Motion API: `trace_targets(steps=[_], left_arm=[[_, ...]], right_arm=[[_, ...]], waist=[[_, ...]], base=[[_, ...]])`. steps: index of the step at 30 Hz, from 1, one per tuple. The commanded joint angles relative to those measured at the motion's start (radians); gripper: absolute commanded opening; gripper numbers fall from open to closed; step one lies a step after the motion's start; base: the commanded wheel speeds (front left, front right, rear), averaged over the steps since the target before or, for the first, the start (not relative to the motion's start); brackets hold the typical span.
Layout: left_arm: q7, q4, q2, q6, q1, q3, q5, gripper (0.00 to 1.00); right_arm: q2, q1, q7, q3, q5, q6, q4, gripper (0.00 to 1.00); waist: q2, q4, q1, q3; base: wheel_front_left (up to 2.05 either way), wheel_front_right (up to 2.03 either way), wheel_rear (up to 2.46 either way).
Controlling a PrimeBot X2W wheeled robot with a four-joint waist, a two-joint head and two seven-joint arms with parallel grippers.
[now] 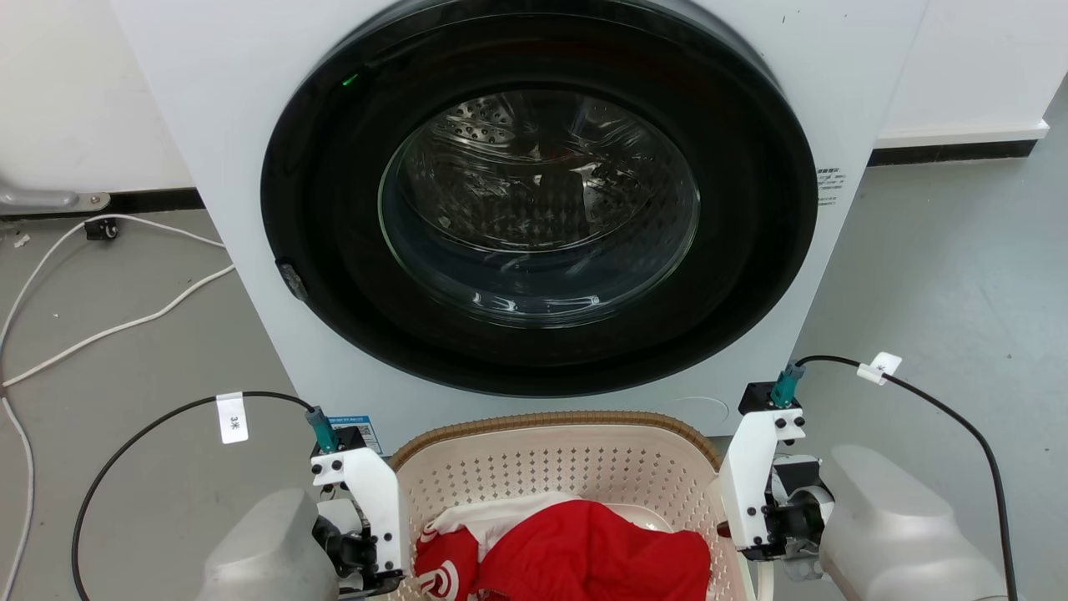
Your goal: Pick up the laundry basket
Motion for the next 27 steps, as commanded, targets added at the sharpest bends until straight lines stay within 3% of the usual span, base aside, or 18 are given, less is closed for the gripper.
trace_targets(steps=[1, 27], left_arm=[[0.007, 0.002, 0.013, -0.001, 0.015, -0.002, -0.009, 0.00], [-0.001, 0.001, 0.016, 0.001, 0.016, -0.012, -0.023, 0.00]], right_arm=[[-0.014, 0.005, -0.006, -0.002, -0.009, -0.001, 0.004, 0.00], [-0.011, 0.008, -0.004, -0.019, -0.018, -0.001, 0.004, 0.00]], waist=[[0.0000, 0.000, 0.0000, 0.000], [0.0000, 0.001, 0.0000, 0.002]], base=[[0.00, 0.00, 0.00], [0.00, 0.00, 0.00]])
